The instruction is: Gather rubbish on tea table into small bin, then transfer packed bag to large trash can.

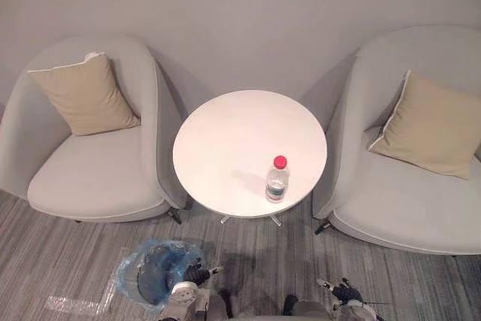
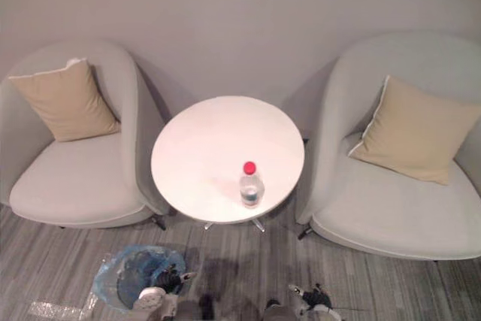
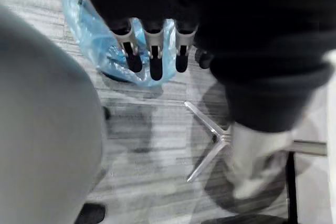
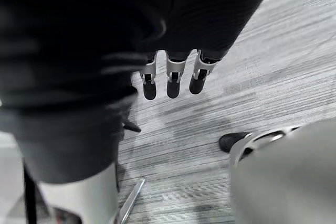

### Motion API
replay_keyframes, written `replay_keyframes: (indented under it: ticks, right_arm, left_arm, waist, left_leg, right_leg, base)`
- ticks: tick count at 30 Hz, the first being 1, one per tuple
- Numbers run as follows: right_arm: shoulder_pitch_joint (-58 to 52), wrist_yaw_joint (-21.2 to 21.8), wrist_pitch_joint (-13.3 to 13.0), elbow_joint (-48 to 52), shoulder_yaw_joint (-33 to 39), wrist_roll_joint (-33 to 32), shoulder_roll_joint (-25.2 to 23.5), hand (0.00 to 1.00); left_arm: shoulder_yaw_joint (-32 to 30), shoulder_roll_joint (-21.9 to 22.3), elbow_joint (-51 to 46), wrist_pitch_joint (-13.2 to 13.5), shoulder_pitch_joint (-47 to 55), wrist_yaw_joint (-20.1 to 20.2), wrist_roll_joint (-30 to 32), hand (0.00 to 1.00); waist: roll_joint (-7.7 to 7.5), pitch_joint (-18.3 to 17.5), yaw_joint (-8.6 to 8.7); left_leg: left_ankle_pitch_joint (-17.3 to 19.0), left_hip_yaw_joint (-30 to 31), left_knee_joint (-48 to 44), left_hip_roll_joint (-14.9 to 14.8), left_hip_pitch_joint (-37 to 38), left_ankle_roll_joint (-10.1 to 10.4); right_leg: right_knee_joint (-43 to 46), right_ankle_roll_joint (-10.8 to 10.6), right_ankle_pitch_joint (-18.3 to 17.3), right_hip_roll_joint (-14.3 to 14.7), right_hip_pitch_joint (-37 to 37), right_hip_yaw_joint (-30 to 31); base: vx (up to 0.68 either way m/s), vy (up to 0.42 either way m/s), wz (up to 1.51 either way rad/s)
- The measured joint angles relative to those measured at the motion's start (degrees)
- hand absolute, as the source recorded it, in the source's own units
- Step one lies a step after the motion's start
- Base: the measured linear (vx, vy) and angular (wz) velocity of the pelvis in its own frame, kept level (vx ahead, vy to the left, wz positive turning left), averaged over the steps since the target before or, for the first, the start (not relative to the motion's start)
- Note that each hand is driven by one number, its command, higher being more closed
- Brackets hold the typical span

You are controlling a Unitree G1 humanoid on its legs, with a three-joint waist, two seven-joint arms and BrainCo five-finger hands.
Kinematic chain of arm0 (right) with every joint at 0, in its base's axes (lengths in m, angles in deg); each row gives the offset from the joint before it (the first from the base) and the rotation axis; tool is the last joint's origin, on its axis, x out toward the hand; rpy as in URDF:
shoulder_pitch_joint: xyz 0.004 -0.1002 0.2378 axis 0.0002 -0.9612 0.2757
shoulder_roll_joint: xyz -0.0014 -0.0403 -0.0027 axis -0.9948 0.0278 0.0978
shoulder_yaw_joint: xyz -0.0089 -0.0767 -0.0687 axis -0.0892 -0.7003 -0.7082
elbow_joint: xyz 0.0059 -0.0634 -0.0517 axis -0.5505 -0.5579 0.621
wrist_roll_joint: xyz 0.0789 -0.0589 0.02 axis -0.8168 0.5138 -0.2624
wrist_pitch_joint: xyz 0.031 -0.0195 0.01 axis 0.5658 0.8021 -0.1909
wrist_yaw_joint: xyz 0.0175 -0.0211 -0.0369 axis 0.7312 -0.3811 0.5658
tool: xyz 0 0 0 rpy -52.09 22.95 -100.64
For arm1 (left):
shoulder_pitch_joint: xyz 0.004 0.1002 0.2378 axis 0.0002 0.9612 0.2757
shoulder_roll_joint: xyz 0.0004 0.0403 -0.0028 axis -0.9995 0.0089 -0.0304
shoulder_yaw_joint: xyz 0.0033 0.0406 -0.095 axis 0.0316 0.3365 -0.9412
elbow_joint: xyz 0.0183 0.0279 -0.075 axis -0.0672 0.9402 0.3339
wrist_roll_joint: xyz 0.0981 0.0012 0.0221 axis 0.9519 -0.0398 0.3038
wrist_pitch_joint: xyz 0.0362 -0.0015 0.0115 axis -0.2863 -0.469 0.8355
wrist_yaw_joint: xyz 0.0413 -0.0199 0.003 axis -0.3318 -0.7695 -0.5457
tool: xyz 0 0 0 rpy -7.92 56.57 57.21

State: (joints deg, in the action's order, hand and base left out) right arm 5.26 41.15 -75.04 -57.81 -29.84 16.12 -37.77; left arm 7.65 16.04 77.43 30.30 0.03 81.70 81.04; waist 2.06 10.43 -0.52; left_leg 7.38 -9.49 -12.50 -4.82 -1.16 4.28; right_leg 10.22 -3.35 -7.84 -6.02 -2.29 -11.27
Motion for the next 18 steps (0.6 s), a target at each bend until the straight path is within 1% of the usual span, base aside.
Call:
replay_keyframes:
  ticks: [2, 3, 5, 9, 10, 11, 12, 13, 15, 18]
  right_arm:
    - [-0.1, -0.2, 0.0, 0.5, -0.9, 2.0, -0.3, 0.0]
    - [-0.5, -0.4, 0.0, 1.6, -1.5, 3.4, -0.3, 0.0]
    - [-1.1, -0.7, 0.1, 4.2, -2.9, 5.2, 0.1, 0.0]
    - [-3.6, -1.4, 0.0, 17.7, -6.2, 9.1, 0.3, 0.0]
    - [-4.9, -1.7, -0.4, 24.2, -6.3, 10.7, 0.6, 0.0]
    - [-5.5, -1.8, -0.5, 26.2, -6.2, 11.1, 0.8, 0.0]
    - [-6.6, -2.0, -0.8, 31.0, -6.2, 12.7, 1.2, 0.0]
    - [-7.0, -2.0, -1.3, 33.6, -6.2, 13.1, 1.5, 0.0]
    - [-8.7, -2.4, -2.1, 40.4, -6.2, 15.9, 2.4, 0.0]
    - [-9.9, -2.7, -3.3, 44.3, -6.3, 19.1, 2.3, 0.0]
  left_arm:
    - [0.2, -0.9, 0.9, -0.1, 0.1, 0.0, 0.8, 0.0]
    - [0.7, -1.4, 1.0, -0.2, 0.4, 0.0, 0.9, 0.0]
    - [0.7, -1.9, 1.1, -0.2, 0.7, 0.0, 1.2, 0.0]
    - [1.9, -1.8, 0.8, -0.1, 1.5, 0.0, 2.0, 0.0]
    - [2.2, -1.6, 0.7, -0.1, 1.5, 0.0, 2.4, 0.0]
    - [2.2, -1.6, 0.6, -0.1, 1.5, 0.0, 2.4, 0.0]
    - [2.2, -1.6, 0.6, -0.1, 1.6, 0.0, 2.7, 0.0]
    - [2.2, -1.6, 0.6, -0.1, 1.6, 0.0, 2.9, 0.0]
    - [2.3, -1.6, 0.1, 0.0, 2.1, 0.0, 3.3, 0.0]
    - [2.5, -2.0, -0.5, 0.0, 2.6, 0.1, 4.4, 0.0]
  waist:
    - [-1.07, -0.2, 0.02]
    - [-1.36, -0.4, -0.06]
    - [-1.33, -0.4, -0.02]
    - [-0.52, -1.6, 0.19]
    - [-0.48, -1.7, 0.3]
    - [-0.53, -1.7, 0.37]
    - [-0.76, -1.9, 0.37]
    - [-0.93, -2.0, 0.36]
    - [-1.56, -2.4, 0.38]
    - [-2.39, -3.1, 0.47]
  left_leg:
    - [-0.3, -0.2, 1.2, 1.0, 0.5, -0.5]
    - [-0.7, -0.4, 2.8, 1.7, 1.4, -1.1]
    - [-1.2, -0.3, 4.9, 2.7, 3.4, -1.7]
    - [-2.2, -0.6, 8.4, 3.6, 5.3, -1.8]
    - [-2.4, -0.5, 8.9, 3.5, 5.3, -1.7]
    - [-2.6, -0.5, 9.3, 3.4, 5.4, -1.7]
    - [-2.8, -0.4, 9.9, 3.3, 5.5, -1.6]
    - [-2.8, -0.3, 10.1, 3.1, 5.4, -1.6]
    - [-3.0, -0.3, 10.4, 2.7, 5.5, -1.5]
    - [-3.0, 0.1, 10.4, 2.5, 6.0, -1.5]
  right_leg:
    - [-0.5, -0.2, 0.1, -0.7, 0.0, 0.5]
    - [-0.6, -0.3, 0.0, -1.2, -0.2, 0.8]
    - [-1.3, -0.8, -0.3, -1.9, -1.3, 1.1]
    - [-2.4, -1.1, -0.3, -1.9, -1.7, 1.5]
    - [-2.7, -1.1, -0.3, -1.6, -1.7, 1.5]
    - [-2.7, -1.1, -0.3, -1.5, -1.7, 1.5]
    - [-3.1, -1.0, -0.3, -1.2, -1.7, 1.6]
    - [-3.3, -1.0, -0.2, -1.1, -1.8, 1.6]
    - [-4.5, -0.4, 0.2, -0.5, -2.4, 1.9]
    - [-6.5, -0.2, 0.8, 0.0, -3.8, 2.2]
  base:
    - [0.08, 0.102, -0.02]
    - [0.05, 0.089, 0.08]
    - [0.06, 0.074, 0.06]
    - [0.06, 0.031, -0.04]
    - [0.06, -0.015, 0.0]
    - [0.06, -0.031, 0.02]
    - [0.05, -0.03, 0.01]
    - [0.07, -0.038, -0.01]
    - [0.08, -0.039, -0.05]
    - [0.06, -0.036, -0.03]
